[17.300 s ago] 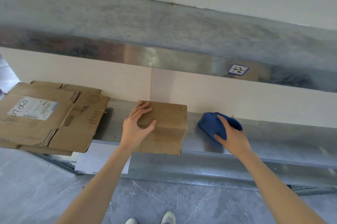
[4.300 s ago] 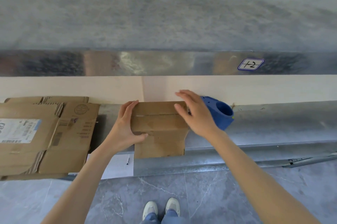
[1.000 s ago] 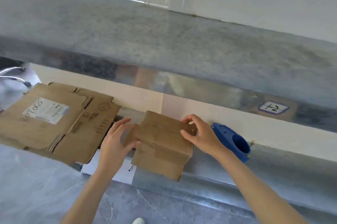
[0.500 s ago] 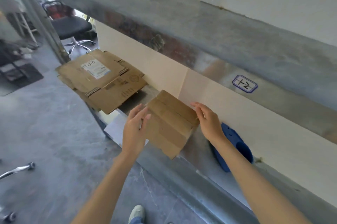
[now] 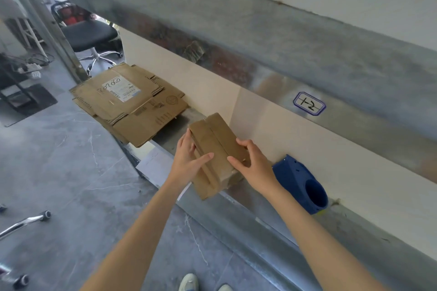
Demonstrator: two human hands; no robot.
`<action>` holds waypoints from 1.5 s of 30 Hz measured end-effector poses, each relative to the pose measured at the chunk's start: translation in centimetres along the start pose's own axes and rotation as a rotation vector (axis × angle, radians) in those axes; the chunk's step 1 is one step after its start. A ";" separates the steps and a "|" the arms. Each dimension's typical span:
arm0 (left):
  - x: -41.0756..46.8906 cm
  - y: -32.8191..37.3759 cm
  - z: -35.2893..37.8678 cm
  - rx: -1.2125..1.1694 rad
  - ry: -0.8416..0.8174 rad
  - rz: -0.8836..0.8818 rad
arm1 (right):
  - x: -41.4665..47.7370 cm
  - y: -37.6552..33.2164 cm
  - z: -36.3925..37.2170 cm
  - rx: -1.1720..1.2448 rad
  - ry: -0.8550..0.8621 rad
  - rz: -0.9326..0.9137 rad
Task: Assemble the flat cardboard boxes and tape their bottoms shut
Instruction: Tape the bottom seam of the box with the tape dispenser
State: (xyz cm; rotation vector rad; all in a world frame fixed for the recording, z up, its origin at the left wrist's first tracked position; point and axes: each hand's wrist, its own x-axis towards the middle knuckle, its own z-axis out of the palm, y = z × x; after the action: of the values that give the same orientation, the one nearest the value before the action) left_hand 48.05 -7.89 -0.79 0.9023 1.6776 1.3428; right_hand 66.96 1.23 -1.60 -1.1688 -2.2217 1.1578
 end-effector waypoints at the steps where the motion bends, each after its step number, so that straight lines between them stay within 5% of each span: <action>1: 0.3 0.1 -0.4 -0.031 -0.019 -0.020 | 0.1 -0.2 0.4 -0.006 0.013 0.001; 8: 1.4 0.2 -2.0 -0.117 -0.026 -0.030 | 1.0 -1.6 2.0 -0.146 0.036 -0.059; 14: 0.1 -0.8 -1.0 0.230 0.179 0.159 | 0.8 -1.5 2.5 -0.146 -0.009 -0.184; 22: 0.3 -1.1 -1.2 0.336 0.099 0.121 | 1.9 -1.3 1.9 -0.220 -0.119 -0.145; 36: -0.7 -0.8 -3.5 0.221 0.098 0.166 | -0.5 -0.4 -1.4 -0.028 0.126 -0.029; 40: -1.5 -0.2 -4.2 0.493 0.091 0.289 | -2.4 2.1 -3.6 -0.149 0.332 0.007; 45: -1.9 2.4 -2.8 1.057 0.143 0.545 | -5.2 4.9 -6.1 -0.358 0.344 0.125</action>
State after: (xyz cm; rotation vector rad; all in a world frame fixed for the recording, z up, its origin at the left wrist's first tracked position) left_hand 46.52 -10.32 2.24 2.0007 2.3885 0.7477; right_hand 76.28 1.59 -1.68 -1.5338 -2.1581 0.5518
